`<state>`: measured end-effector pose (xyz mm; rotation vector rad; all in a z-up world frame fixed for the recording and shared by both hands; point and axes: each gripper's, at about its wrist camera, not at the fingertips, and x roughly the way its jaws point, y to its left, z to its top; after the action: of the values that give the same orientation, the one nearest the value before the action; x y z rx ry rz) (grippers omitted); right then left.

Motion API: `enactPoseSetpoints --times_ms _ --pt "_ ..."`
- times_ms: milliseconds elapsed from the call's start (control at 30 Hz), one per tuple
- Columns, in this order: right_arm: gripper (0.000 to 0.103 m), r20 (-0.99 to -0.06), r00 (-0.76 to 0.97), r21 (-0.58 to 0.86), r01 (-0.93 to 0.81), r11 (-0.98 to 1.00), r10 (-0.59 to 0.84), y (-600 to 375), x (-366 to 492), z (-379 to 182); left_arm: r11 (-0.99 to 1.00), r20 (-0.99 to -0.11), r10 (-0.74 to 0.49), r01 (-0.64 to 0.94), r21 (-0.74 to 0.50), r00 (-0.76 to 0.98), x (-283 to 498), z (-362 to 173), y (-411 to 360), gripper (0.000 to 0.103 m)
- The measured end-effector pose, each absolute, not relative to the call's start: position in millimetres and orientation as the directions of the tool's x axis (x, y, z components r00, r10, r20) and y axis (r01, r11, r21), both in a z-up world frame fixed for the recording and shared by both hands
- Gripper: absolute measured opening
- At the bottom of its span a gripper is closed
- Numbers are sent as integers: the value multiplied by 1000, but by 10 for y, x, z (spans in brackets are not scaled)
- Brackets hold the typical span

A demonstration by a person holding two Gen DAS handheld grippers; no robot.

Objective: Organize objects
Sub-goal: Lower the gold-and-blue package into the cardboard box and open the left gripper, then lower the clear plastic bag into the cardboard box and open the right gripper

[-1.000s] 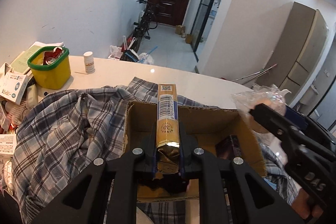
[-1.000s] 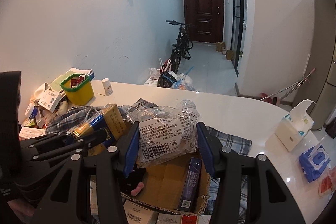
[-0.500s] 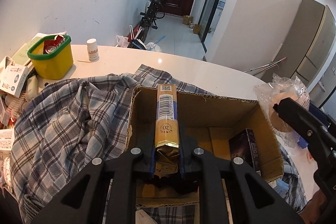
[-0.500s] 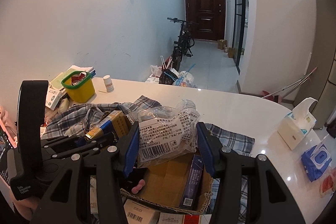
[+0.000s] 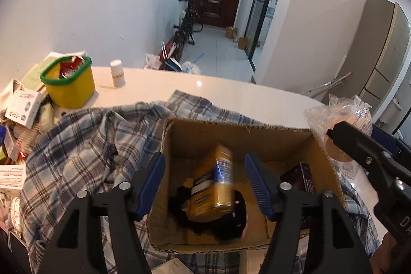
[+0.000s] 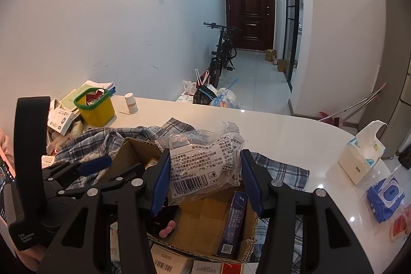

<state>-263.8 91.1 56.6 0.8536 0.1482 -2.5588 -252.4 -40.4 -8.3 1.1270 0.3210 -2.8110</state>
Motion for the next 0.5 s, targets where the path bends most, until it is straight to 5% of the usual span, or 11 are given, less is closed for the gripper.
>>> enactPoseSetpoints --times_ms 100,500 --pt "51 -591 -716 38 434 -900 -371 926 -2642 576 -970 -671 -19 176 -167 -742 -2492 -31 -433 77" --pt "51 -619 -703 21 431 -902 -350 887 -2705 461 -965 -645 -51 204 -165 -762 -2446 42 -502 81"
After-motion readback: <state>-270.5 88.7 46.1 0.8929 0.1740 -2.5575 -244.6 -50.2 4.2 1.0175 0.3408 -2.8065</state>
